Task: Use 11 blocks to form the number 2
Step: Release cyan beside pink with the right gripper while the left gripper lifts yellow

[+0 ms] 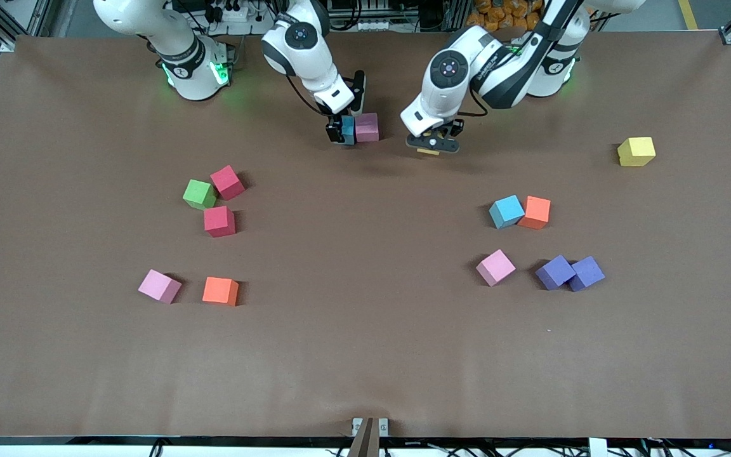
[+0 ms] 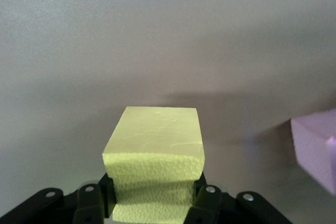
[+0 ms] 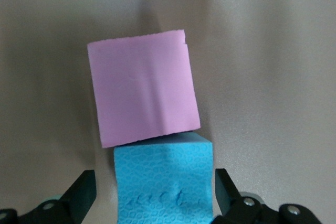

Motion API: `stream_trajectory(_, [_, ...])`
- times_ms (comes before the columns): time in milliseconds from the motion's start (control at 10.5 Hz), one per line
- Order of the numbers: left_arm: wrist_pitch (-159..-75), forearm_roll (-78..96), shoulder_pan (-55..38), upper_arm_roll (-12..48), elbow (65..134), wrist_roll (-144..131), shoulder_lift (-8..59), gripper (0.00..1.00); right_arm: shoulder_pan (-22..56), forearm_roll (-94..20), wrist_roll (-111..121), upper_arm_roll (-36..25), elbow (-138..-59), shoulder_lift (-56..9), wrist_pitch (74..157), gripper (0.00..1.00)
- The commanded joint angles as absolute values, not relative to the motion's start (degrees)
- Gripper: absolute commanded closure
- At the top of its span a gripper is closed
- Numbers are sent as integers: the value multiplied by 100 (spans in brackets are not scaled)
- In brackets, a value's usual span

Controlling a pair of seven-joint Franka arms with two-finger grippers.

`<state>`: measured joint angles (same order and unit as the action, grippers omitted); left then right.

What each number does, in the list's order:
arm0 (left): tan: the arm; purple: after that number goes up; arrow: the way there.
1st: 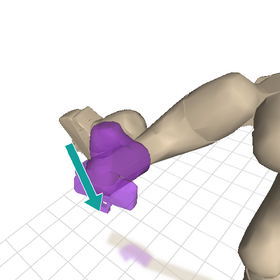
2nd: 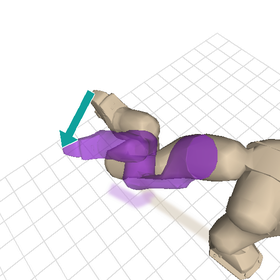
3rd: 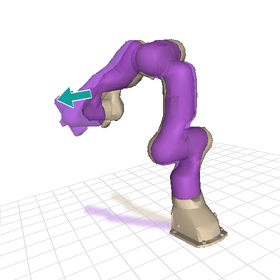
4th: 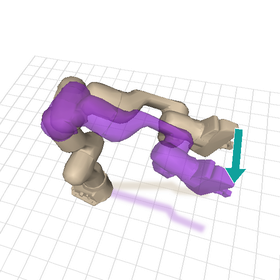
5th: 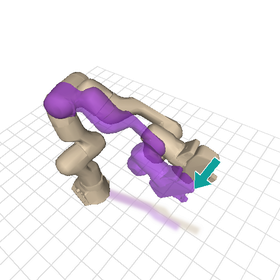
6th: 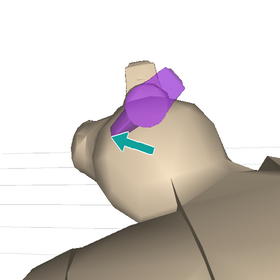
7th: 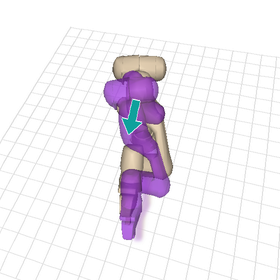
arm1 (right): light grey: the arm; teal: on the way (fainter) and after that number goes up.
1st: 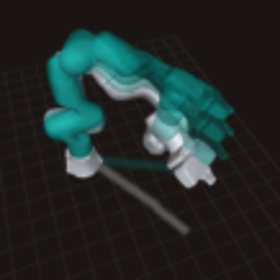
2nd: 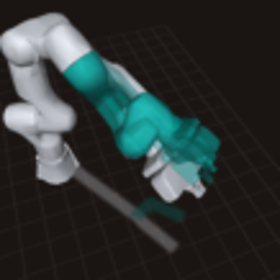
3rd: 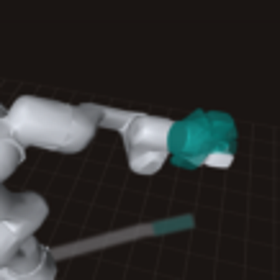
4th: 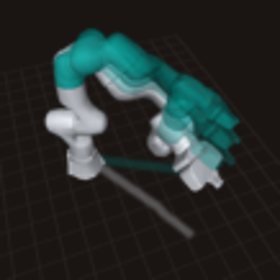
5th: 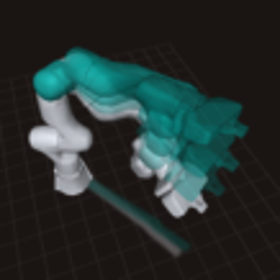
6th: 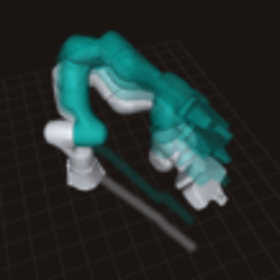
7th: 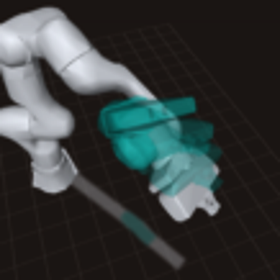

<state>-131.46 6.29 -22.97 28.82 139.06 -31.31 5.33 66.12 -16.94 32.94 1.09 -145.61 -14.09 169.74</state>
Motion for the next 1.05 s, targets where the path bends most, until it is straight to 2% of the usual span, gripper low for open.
stream_trajectory(0, [-12421, 99, -2206, 3084, 13633, -2821, 387, 65, 6548, -1819, 3235, 97, -14537, -1188, 16946, 0])
stream_trajectory(287, [-12366, -360, -2206, 3392, 13457, -2751, 413, 65, 6338, -1819, 3278, 97, -14546, -687, 16411, 0])
stream_trajectory(670, [-12366, -553, -2197, 3507, 13447, -2304, 404, 65, 5469, -1802, 3217, 79, -14476, 95, 15120, 0])
stream_trajectory(765, [-12384, -597, -2197, 3516, 13447, -2155, 404, 65, 5232, -1802, 3217, -86, -14397, 123, 14934, 0])
stream_trajectory(957, [-12454, -921, -2206, 3742, 13404, -2109, 457, 65, 5054, -1749, 3243, -988, -14117, 36, 14898, 0])
